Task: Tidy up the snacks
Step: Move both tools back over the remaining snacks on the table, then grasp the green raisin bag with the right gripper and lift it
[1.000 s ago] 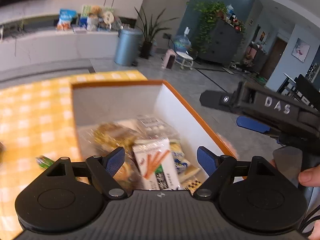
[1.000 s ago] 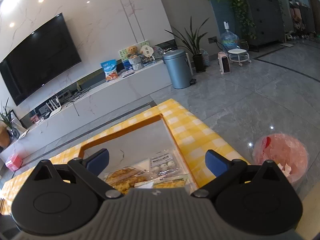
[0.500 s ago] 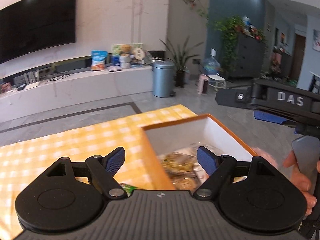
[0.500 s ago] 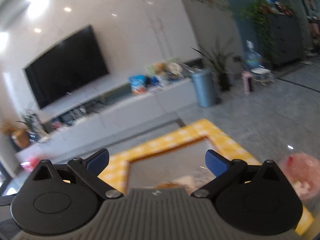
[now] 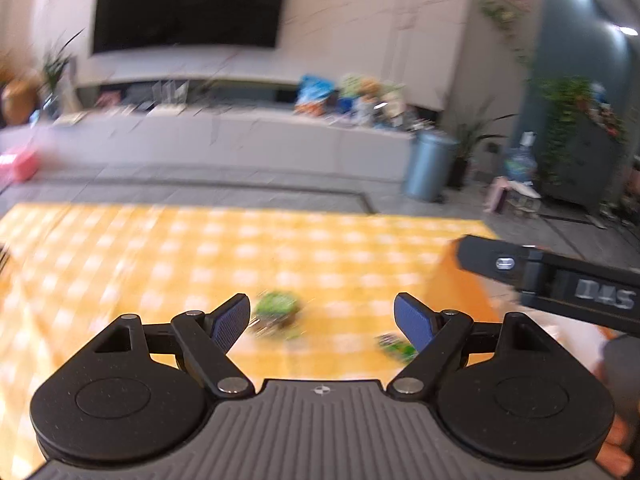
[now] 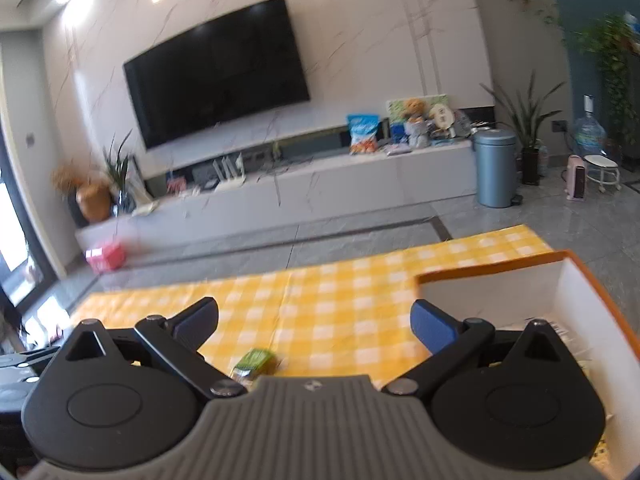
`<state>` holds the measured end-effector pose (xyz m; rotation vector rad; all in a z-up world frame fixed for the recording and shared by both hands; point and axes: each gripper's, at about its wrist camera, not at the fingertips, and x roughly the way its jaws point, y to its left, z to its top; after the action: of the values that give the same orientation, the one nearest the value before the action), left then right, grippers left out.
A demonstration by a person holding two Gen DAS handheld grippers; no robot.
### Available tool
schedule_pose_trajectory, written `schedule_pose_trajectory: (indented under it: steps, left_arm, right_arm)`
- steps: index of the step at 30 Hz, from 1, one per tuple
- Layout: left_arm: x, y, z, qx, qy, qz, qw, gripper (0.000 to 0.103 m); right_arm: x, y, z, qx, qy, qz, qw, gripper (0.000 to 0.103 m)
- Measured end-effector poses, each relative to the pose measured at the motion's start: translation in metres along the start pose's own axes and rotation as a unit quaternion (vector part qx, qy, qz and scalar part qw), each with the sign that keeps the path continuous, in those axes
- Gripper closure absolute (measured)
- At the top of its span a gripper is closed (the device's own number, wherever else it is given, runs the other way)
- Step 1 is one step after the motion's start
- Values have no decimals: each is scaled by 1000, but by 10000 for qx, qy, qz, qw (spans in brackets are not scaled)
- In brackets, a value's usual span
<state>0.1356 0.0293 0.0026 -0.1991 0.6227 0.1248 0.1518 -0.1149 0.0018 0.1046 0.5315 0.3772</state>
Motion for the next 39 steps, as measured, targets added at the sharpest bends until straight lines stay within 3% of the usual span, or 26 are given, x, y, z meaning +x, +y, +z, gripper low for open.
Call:
schedule_pose_trajectory:
  steps: [4, 9, 12, 15, 18, 23, 29, 34, 35, 37, 38, 39]
  left_arm:
    - [22, 23, -7, -216, 272, 235, 9991, 7]
    - [42, 61, -20, -607, 624, 295, 9958, 7]
    - [54, 76, -26, -668, 795, 530, 9932, 7]
    - [62, 84, -32, -572, 894, 879, 9905, 7]
    - [66, 88, -39, -420, 984, 915, 9900, 7]
    - [70, 96, -44, -310, 1154, 1085, 9869, 7]
    - [70, 110, -43, -466, 1252, 1205, 9837, 8]
    - [64, 114, -41, -568, 1230, 1142, 9842, 8]
    - [64, 114, -41, -550, 1218, 1134, 9845, 8]
    - [62, 110, -40, -383, 1166, 1091, 9864, 8]
    - [61, 108, -39, -305, 1142, 1075, 9871, 8]
    - [60, 107, -38, -261, 1122, 1060, 9877, 8]
  right_arm:
    - [16, 4, -7, -229, 305, -132, 9992, 3]
    - [42, 3, -11, -7, 692, 8, 9976, 3]
    - [66, 16, -14, -101, 935, 3, 9956, 3]
    - [94, 35, -20, -607, 1231, -185, 9904, 3]
    - [127, 53, -29, -1416, 1656, -465, 9749, 5]
    - [170, 54, -31, -532, 2271, 305, 9719, 5]
    - [221, 76, -34, -63, 2317, -224, 9725, 3]
    - [251, 95, -50, -342, 2360, -1056, 9654, 3]
    - [253, 95, -52, -334, 2361, -1106, 9648, 4]
    - [255, 96, -59, -283, 2358, -1047, 9657, 17]
    - [256, 98, -62, -304, 2410, -958, 9653, 30]
    - [255, 101, -65, -427, 2375, -913, 9661, 34]
